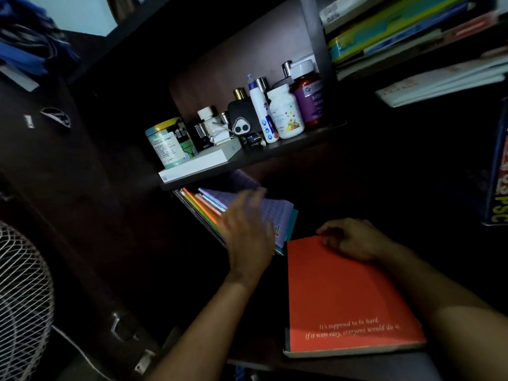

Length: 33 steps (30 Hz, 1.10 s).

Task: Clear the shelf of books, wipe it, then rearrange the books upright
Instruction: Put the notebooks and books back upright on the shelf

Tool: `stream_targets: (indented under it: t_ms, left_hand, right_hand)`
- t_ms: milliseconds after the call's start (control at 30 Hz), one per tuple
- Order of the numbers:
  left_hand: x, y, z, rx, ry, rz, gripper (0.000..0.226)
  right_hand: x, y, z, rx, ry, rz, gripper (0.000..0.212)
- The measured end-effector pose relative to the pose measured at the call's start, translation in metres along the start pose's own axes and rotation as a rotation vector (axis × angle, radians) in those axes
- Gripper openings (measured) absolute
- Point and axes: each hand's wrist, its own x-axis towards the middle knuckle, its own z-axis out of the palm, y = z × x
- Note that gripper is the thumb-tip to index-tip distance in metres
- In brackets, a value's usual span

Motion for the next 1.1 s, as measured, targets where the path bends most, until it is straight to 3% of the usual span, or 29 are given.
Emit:
stream_targets:
  t_ms: [33, 67, 133, 167, 300, 533, 667, 800, 967, 1067, 1100]
  left_hand:
    - [-0.001, 0.002, 0.007, 0.019, -0.154, 0.247, 0.062]
    - [0.003, 0.002, 0.014, 0.028, -0.377, 0.380, 0.061]
    - [0.015, -0.003, 0.025, 0.057, -0.872, 0.380, 0.063]
    - [0.021, -0.007, 0.031, 0.130, -1.039, 0.377, 0.061]
    - [0.028, -0.019, 0.041, 0.395, -1.299, 0.453, 0.061]
    - [0.022, -0.044, 0.038, 0.513, -1.092, 0.491, 0.054]
    - [0.011, -0.066, 0.039, 0.613, -1.062, 0.487, 0.066]
    - [0.011, -0.066, 0.038, 0.387, -1.077, 0.550, 0.071]
    - [0.006, -0.037, 0.003, -0.046, -1.121, 0.249, 0.066]
    - [-0.017, -0.001, -0.019, -0.176, -0.988, -0.138, 0.046]
    - [-0.021, 0.010, -0.025, -0.203, -1.003, -0.276, 0.052]
  right_hand:
    - [0.001, 0.001, 0.000, 0.007, 0.003, 0.002, 0.029]
    - [0.002, 0.002, 0.001, 0.022, 0.009, 0.003, 0.028]
    - [0.003, 0.006, 0.000, 0.078, 0.019, 0.012, 0.027]
    - [0.003, 0.008, -0.003, 0.105, 0.021, 0.020, 0.026]
    - [0.004, 0.016, -0.009, 0.142, 0.062, 0.020, 0.012]
    - [0.004, 0.021, -0.006, 0.162, 0.086, 0.036, 0.012]
    - [0.008, 0.019, -0.002, 0.138, 0.088, 0.056, 0.010]
    - [0.011, 0.016, 0.001, 0.107, 0.089, 0.045, 0.013]
    - [0.006, 0.011, -0.001, 0.116, 0.110, 0.054, 0.018]
    - [0.006, 0.010, 0.000, 0.122, 0.126, 0.067, 0.016]
    - [0.006, 0.010, 0.000, 0.130, 0.140, 0.074, 0.016]
